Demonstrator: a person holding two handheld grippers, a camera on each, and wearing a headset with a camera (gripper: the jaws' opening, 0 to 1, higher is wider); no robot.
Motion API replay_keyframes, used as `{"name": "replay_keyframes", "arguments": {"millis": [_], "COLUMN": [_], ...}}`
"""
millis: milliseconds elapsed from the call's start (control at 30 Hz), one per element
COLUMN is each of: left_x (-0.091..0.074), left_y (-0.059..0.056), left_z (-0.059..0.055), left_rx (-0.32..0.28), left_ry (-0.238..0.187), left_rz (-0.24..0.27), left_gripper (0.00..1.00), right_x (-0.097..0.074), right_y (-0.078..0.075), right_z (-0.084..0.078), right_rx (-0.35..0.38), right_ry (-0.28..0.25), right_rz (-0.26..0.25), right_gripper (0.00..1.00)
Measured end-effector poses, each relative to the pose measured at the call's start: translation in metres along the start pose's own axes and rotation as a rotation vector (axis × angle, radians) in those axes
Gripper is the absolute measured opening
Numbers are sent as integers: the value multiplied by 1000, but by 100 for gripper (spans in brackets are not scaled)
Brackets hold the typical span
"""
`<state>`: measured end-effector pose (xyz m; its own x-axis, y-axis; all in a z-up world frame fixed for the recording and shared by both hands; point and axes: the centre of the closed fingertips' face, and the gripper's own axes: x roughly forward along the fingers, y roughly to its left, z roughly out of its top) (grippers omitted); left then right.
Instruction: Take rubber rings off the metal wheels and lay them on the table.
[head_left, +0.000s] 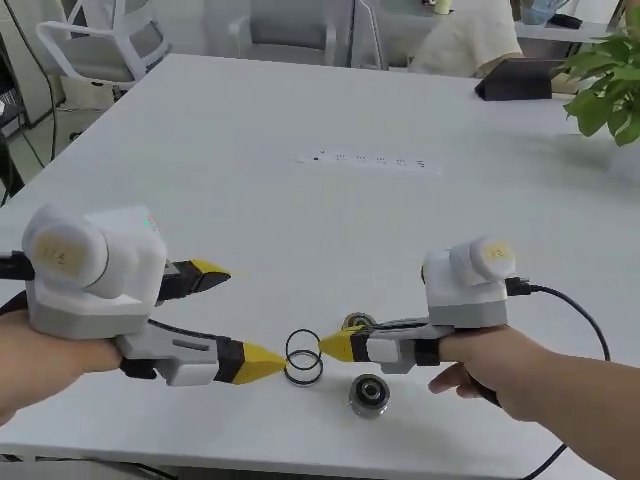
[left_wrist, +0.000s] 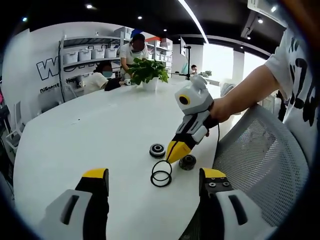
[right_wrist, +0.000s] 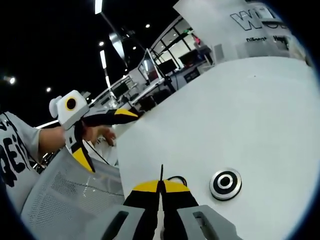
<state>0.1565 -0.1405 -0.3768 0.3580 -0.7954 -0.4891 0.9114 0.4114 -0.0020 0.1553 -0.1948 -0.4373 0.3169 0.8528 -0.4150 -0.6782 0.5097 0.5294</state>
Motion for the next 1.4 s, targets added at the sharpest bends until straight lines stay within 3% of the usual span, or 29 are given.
{"name": "replay_keyframes", "arguments": {"millis": [800,1167,1400], "left_x": [0,2,4], "left_y": [2,2,3], "left_z": [-3,-3,-5], "left_rx": [0,-5,-4], "left_ry": [10,13,20], "left_rz": [12,6,3], "left_gripper": [71,71,71], "right_x": [3,5,4], "right_y": [-7,-11,-14], "right_z": [-7,-14,-12], "right_rx": [-22,-91,-129], "right_ry": [33,76,76], "right_rz": [-27,-51,-69], "right_gripper": [0,0,10]}}
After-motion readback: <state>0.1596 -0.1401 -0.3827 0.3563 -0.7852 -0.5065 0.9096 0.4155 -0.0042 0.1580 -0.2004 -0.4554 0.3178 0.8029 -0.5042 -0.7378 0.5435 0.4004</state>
